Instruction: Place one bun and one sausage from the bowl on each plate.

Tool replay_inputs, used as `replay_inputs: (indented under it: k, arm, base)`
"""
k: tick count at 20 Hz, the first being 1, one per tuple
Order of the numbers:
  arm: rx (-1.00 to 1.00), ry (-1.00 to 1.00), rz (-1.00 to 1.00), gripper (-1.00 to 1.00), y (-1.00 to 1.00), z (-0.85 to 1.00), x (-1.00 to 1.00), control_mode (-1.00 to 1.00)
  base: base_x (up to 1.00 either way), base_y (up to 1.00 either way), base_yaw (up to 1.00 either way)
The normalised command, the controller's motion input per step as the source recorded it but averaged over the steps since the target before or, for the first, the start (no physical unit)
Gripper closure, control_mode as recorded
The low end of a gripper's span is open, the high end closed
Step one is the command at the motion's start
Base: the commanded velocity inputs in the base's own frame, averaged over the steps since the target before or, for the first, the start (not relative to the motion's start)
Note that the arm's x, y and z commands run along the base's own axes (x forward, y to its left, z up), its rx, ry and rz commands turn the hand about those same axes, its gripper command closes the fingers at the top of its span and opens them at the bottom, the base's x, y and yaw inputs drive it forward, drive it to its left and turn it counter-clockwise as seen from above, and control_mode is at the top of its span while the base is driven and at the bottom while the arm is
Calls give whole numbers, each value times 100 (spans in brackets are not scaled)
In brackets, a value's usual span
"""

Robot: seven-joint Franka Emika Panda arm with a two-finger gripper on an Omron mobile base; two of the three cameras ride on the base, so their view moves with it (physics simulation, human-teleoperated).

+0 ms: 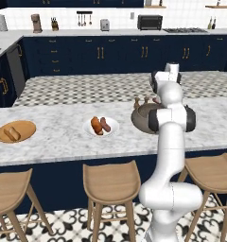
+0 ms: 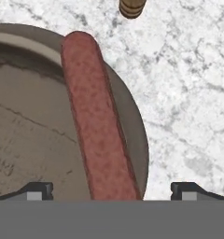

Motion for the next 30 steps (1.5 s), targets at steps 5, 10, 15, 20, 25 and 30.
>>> replay_inputs:
  k: [5,10,15,20,25,30]
  arm:
    - [0,2,1,-100,-1,-15,8,-100]
    - [7,0,0,-100,0,-48,0,-100]
    - [-2,0,0,100,0,4,-9,-100]
    - [-5,-6,0,100,5,13,-45,-100]
    - [-14,-34,0,100,27,40,-100,-100]
    - [-21,-24,5,100,80,47,-100,-100]
  base:
    - [0,0,0]
    - [0,0,0]
    - [0,0,0]
    - [0,0,0]
    - [0,0,0]
    - [0,0,0]
